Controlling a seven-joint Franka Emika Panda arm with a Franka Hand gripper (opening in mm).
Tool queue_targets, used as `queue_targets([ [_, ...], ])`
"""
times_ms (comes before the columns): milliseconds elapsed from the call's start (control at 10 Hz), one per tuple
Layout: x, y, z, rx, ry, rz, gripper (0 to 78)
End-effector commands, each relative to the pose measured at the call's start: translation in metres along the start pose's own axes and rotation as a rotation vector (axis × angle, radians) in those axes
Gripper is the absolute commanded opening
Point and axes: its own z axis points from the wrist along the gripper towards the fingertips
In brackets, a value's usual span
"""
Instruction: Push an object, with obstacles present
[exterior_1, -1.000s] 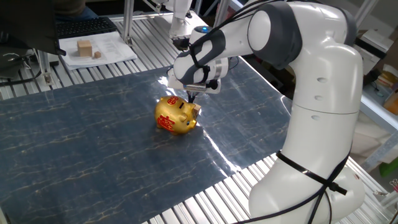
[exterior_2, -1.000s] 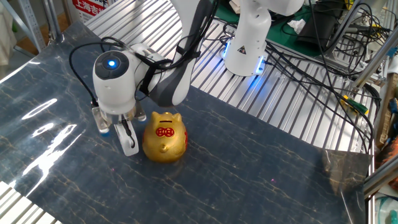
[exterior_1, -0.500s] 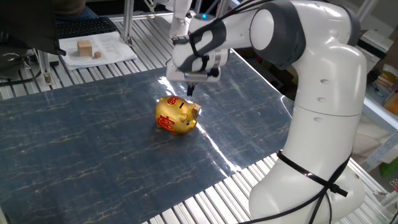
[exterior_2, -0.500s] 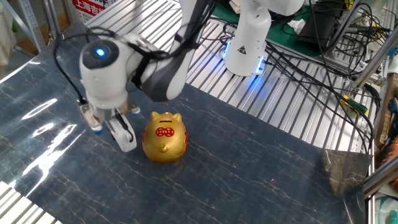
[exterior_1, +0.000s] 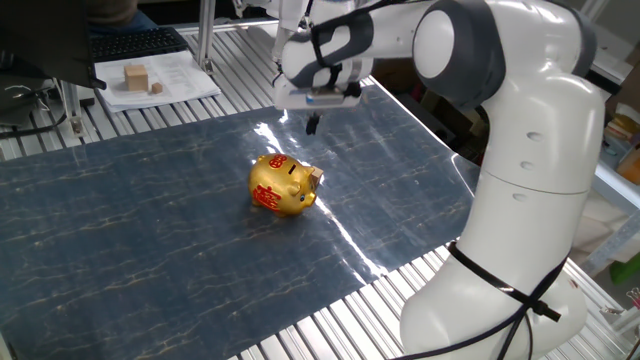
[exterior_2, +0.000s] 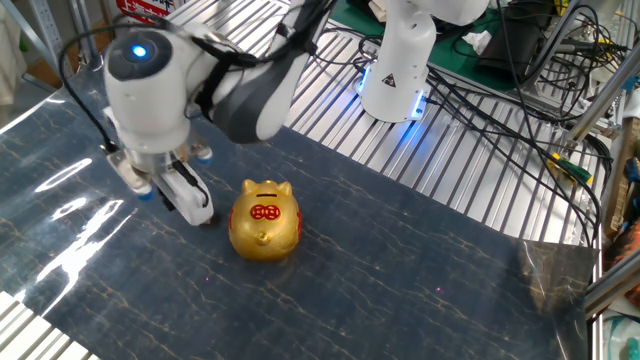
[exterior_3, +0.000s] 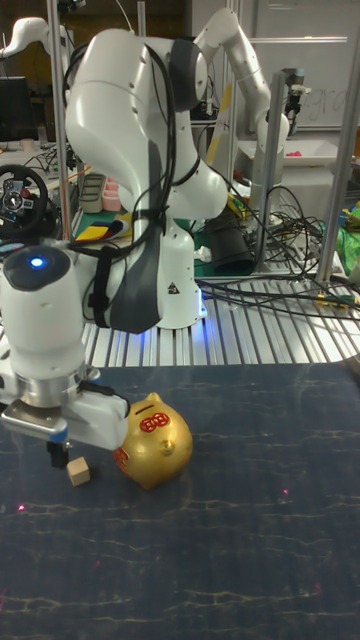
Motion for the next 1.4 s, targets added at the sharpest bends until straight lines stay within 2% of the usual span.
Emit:
queue_targets([
  [100,-0.019,-0.005,-0.016,0.002,0.006,-0.007,0.0],
  [300,-0.019,-0.005,-0.017,0.003,0.01,-0.015,0.0],
  [400,-0.019,-0.005,-0.017,0.003,0.002,-0.028,0.0],
  [600,-0.019,-0.005,-0.017,0.003,-0.048,-0.133,0.0],
  [700,-0.019,-0.005,-0.017,0.001,-0.06,-0.164,0.0],
  [800,-0.019,-0.005,-0.017,-0.003,-0.08,-0.236,0.0],
  [1000,-0.019,-0.005,-0.017,-0.011,-0.068,-0.271,0.0],
  [1100,-0.019,-0.005,-0.017,-0.045,-0.05,-0.278,0.0],
  [1200,-0.014,0.004,-0.018,-0.09,-0.036,-0.251,0.0],
  [1300,-0.007,0.017,-0.023,-0.074,-0.037,-0.226,0.0],
  [1400,-0.005,0.023,-0.025,-0.068,-0.034,-0.216,0.0],
])
